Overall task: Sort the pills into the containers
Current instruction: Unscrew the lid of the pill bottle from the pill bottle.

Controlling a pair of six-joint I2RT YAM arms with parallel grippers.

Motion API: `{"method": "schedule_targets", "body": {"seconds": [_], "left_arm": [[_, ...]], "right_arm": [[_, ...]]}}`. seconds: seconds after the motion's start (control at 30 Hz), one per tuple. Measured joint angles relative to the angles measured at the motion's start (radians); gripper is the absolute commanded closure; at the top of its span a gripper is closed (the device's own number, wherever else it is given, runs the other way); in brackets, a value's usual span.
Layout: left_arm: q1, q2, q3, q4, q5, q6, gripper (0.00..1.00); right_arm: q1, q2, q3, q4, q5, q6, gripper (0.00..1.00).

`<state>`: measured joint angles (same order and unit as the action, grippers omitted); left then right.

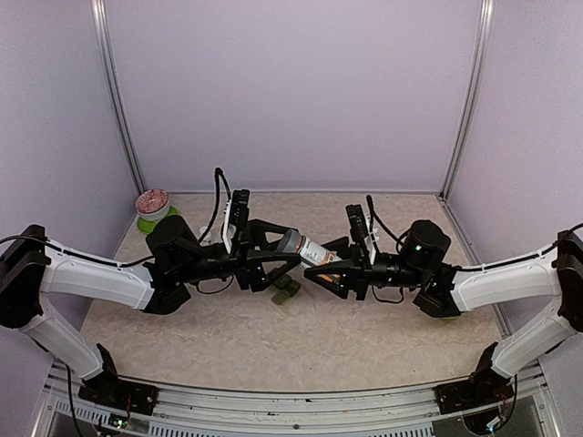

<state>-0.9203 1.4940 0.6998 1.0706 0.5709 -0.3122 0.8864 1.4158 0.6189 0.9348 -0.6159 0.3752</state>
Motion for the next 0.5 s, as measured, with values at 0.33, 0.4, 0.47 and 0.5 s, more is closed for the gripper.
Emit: {"method": "schedule_targets", "body": {"seconds": [0.33,0.4,0.47,0.5], "left_arm": [[0.005,0.000,-0.015,0.008,-0.002,-0.018,0.27],[0.006,0.000,-0.019,0.016,-0.002,-0.025,0.27],[0.010,0.000,-0.024,0.022,-0.001,-0.032,0.31],[0.011,0.000,-0.024,0.024,0.000,-0.037,0.34]], "right_arm": [[-0.008,-0.025,-0.015,-0.004,0.016,-0.014,0.89],[-0.008,-0.028,-0.017,-0.004,0.016,-0.015,0.89],[-0.010,-0.031,-0.019,-0.005,0.016,-0.015,0.89],[-0.013,-0.032,-0.020,-0.005,0.016,-0.016,0.89]]}}
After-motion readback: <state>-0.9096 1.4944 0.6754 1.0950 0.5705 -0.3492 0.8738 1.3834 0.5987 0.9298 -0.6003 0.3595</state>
